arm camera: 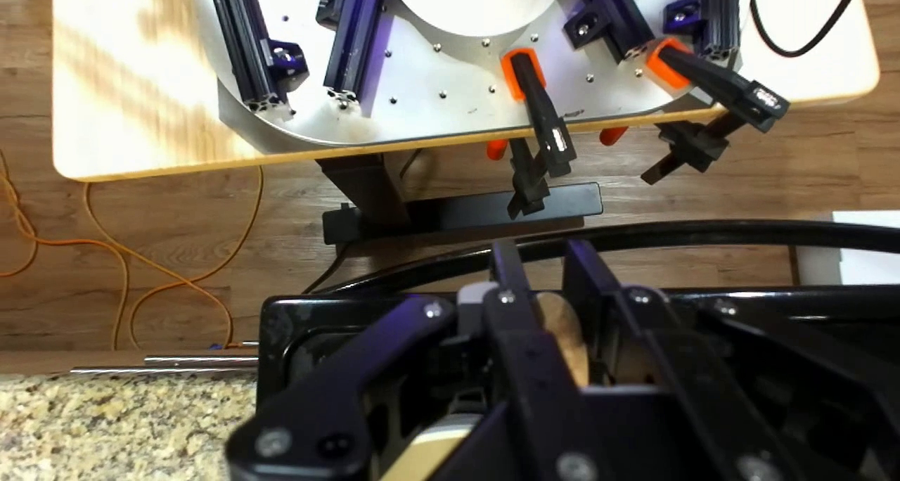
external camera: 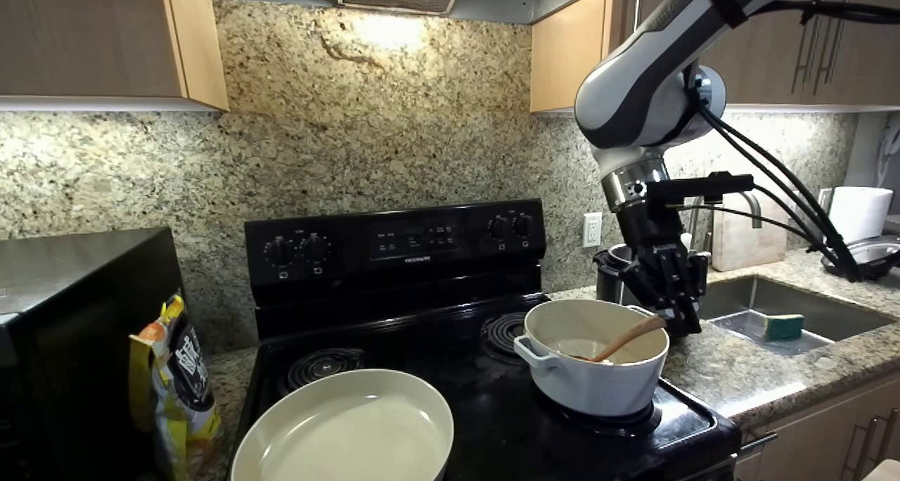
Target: Pick up the cooking stick and stir in the pot
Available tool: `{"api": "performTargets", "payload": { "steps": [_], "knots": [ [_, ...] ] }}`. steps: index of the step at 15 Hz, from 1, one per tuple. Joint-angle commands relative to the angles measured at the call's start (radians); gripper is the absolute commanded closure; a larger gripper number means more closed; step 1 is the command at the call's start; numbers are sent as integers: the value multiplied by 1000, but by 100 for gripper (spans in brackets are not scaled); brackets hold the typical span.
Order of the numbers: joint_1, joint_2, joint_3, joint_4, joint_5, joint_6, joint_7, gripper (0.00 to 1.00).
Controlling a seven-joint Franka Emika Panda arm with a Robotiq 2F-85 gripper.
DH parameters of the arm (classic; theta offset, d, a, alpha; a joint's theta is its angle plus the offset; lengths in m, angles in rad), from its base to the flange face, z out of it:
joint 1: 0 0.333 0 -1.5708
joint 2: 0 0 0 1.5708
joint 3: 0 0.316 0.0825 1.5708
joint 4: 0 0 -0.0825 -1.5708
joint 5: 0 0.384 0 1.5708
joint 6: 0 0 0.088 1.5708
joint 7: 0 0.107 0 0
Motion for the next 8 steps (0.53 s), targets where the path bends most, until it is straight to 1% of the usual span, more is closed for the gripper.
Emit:
{"api": "performTargets", "payload": {
  "steps": [1,5,8],
  "knots": [
    [24,-15,28,-28,-6,5,-14,93],
    [21,10,41,-27,-24,54,18,93],
    [14,44,34,-11,-30,88,23,93]
  ]
}}
